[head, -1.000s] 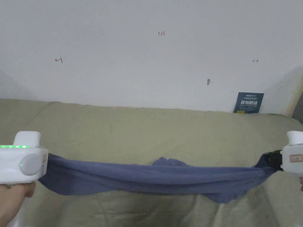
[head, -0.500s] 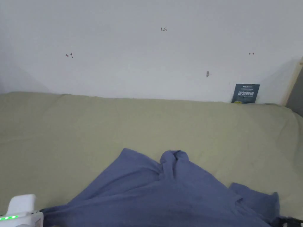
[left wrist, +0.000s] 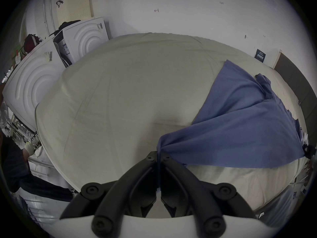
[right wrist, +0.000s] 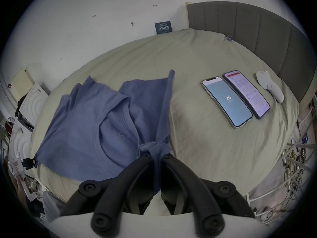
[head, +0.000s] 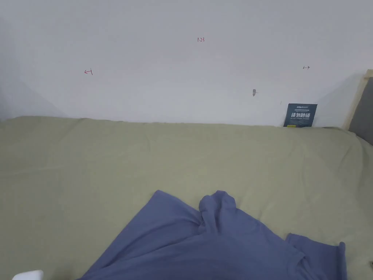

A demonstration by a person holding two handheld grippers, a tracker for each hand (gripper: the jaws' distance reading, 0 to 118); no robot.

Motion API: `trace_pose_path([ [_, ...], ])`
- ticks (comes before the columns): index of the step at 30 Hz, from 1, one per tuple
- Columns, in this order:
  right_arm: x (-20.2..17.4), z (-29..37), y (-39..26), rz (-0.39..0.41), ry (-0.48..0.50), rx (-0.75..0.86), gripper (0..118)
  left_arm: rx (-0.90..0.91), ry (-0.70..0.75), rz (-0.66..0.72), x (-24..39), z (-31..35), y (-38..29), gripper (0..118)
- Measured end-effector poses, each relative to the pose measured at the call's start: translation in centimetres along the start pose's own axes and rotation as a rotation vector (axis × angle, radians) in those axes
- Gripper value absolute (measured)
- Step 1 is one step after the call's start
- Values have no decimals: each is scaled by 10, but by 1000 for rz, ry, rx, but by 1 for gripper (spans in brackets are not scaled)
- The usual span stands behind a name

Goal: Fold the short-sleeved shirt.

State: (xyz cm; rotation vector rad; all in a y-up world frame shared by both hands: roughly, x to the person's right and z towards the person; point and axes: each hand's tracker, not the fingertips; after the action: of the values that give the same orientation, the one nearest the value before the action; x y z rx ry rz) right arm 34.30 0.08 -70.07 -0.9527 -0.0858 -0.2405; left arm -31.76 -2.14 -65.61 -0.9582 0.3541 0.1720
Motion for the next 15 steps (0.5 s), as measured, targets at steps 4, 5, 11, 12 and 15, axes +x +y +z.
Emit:
trace_pose_path([
  [4, 0, 7, -2, 23, -31, 3, 118, 11, -28, 24, -11, 1, 0, 118],
  [5, -1, 17, -4, 29, -54, 22, 117, 104, -35, 28, -15, 4, -5, 113],
  [11, -26, 69, -10, 89, 7, 141, 102, 88, -113, -40, 1, 63, 1, 111],
  [12, -33, 79, -14, 95, 9, 170, 81, 122, -123, -52, 1, 73, 0, 103],
  [15, -53, 105, -33, 142, -16, 239, 0, 148, -161, -61, 12, 113, -15, 0],
])
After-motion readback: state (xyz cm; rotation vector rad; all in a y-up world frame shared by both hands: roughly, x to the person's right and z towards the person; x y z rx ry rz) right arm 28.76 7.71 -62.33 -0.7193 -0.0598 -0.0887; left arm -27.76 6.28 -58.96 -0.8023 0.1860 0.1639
